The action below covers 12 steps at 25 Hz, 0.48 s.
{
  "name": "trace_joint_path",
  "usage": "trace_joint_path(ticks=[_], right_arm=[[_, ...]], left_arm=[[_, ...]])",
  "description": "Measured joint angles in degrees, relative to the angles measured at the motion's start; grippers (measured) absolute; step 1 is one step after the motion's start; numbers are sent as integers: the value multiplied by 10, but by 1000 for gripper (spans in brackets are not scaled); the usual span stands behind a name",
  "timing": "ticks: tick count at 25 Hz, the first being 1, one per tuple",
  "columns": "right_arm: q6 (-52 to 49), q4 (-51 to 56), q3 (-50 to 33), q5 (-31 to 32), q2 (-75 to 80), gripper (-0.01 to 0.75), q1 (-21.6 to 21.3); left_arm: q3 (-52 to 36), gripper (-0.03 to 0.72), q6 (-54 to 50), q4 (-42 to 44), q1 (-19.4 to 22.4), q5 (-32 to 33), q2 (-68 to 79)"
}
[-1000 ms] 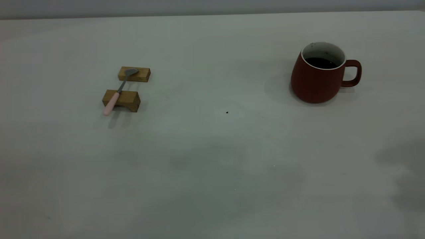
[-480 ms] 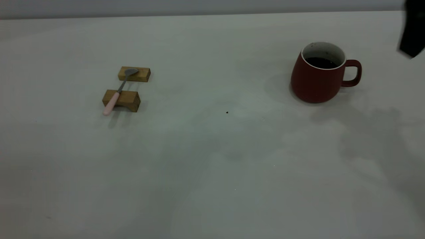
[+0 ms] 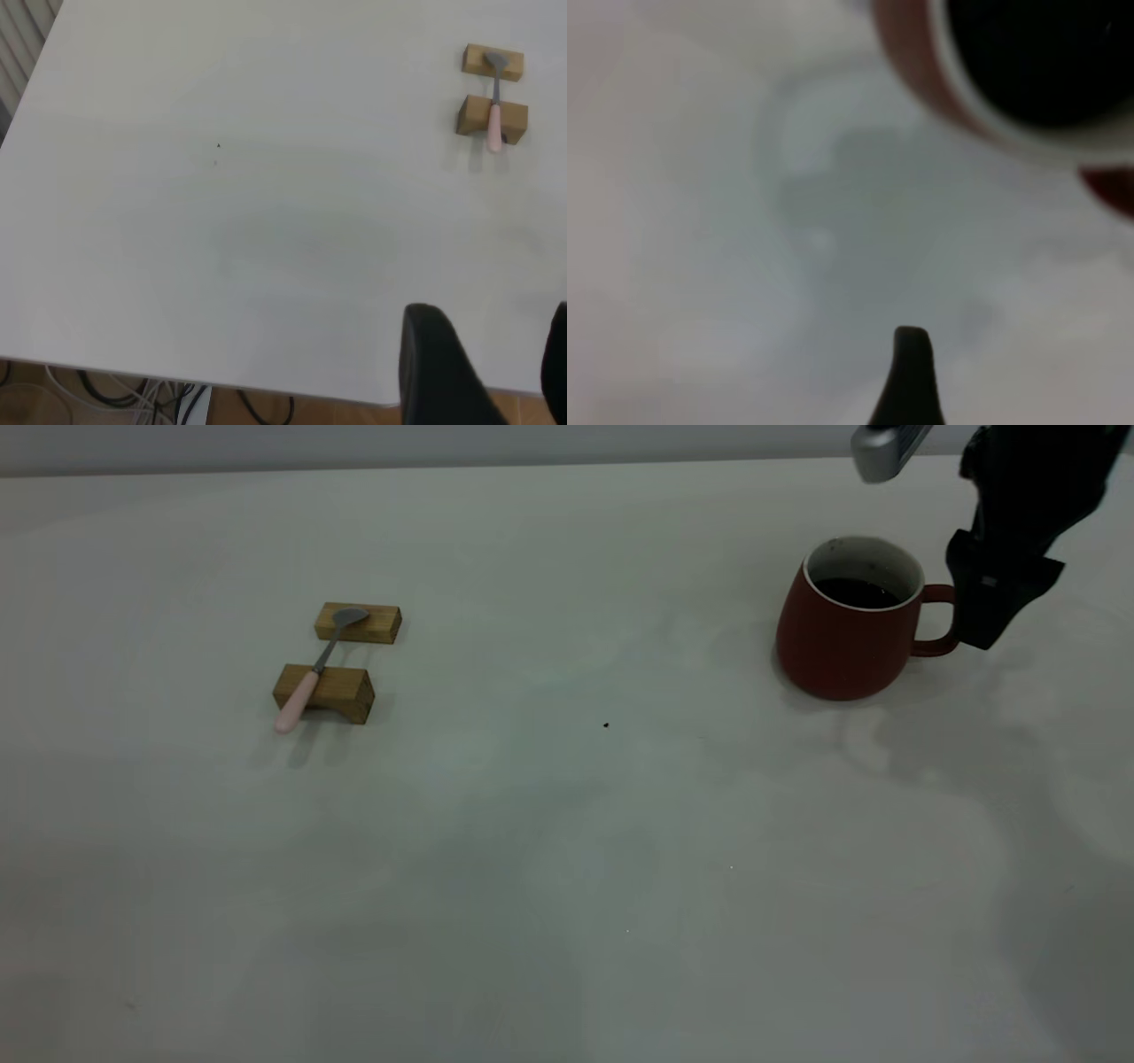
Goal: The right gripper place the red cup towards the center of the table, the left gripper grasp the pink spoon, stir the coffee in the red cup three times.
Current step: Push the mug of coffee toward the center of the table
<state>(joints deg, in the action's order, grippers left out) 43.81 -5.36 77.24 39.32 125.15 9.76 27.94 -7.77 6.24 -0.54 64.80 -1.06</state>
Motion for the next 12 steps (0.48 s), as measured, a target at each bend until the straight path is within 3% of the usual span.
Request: trace_joint_path(ticks=[12], right_arm=[[47, -32, 96, -7, 90, 697, 0]], left_arm=[[0, 369, 0, 0, 0, 0, 0]])
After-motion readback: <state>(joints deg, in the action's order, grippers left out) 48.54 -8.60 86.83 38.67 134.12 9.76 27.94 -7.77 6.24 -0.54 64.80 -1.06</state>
